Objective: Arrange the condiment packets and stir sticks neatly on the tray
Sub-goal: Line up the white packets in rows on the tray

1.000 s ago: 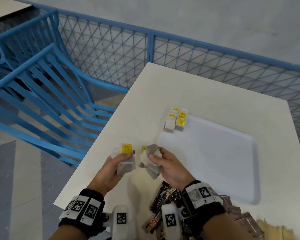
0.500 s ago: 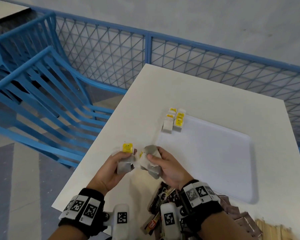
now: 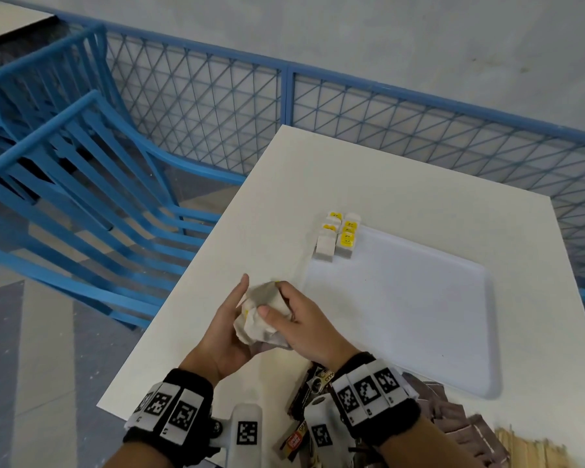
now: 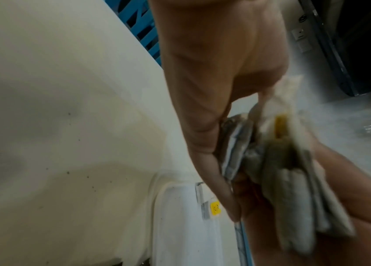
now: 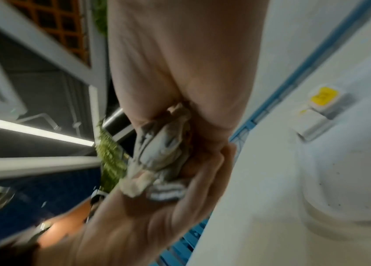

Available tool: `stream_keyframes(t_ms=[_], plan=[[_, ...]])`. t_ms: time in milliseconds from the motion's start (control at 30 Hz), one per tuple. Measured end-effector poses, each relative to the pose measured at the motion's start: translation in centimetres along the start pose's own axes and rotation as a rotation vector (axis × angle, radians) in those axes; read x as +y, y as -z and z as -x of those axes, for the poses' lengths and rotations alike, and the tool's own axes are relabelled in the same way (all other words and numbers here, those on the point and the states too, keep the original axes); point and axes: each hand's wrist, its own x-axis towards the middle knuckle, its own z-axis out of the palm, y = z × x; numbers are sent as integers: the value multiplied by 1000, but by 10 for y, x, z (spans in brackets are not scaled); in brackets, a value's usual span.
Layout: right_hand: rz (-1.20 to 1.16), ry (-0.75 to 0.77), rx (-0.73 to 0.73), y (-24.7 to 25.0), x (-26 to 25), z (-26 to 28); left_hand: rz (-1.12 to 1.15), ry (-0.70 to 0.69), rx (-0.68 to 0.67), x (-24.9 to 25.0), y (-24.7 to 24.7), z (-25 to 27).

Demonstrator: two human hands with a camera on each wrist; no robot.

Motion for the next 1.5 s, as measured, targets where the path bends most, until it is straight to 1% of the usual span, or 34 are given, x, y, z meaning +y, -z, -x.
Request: stream_keyframes(t_ms=[67, 133, 200, 267, 333, 433, 600, 767, 867, 900, 933, 1000, 1067, 1133, 1167, 1267, 1400, 1500], plan=[[107, 69, 35, -3, 4, -2, 17, 12, -10, 1, 1, 0], [183, 103, 54, -3, 9, -3, -17, -13, -46, -1, 0, 2], [278, 78, 75, -3, 11, -2, -40, -51, -98, -3, -1, 3], [286, 47, 107, -3, 11, -1, -48, -80, -155, -6, -1, 4], [222, 41, 138, -3, 8, 1, -61, -98, -183, -8, 0, 4], [32, 14, 164, 4, 7, 2, -113, -94, -195, -8, 1, 2], [-82, -66, 157, 13, 4, 2, -92, -117, -200, -8, 2, 2], [-126, -137, 264, 26, 4, 1, -48, -128, -125, -10, 5, 1], [-216, -179, 284, 34, 3, 3, -55, -144, -77, -8, 9, -2], [-184, -193, 276, 37, 3, 4, -70, -154, -59, -7, 10, -3], [-102, -219, 268, 40, 3, 5, -87, -166, -44, -6, 11, -3], [138, -277, 263, 47, 6, 9, -119, -185, -21, -4, 13, -5], [302, -280, 267, 52, 8, 12, -142, -194, -8, -5, 16, -8], [336, -271, 294, 55, 10, 14, -159, -187, -18, -4, 16, -9], [326, -262, 329, 62, 10, 13, -176, -169, -38, -3, 11, -15], [203, -282, 288, 63, 8, 12, -198, -150, -51, -3, 10, -13], [-216, -338, 261, 61, 9, 11, -187, -150, -27, -7, 16, -8], [-412, -340, 281, 67, 13, 10, -172, -150, 6, -7, 20, -9]])
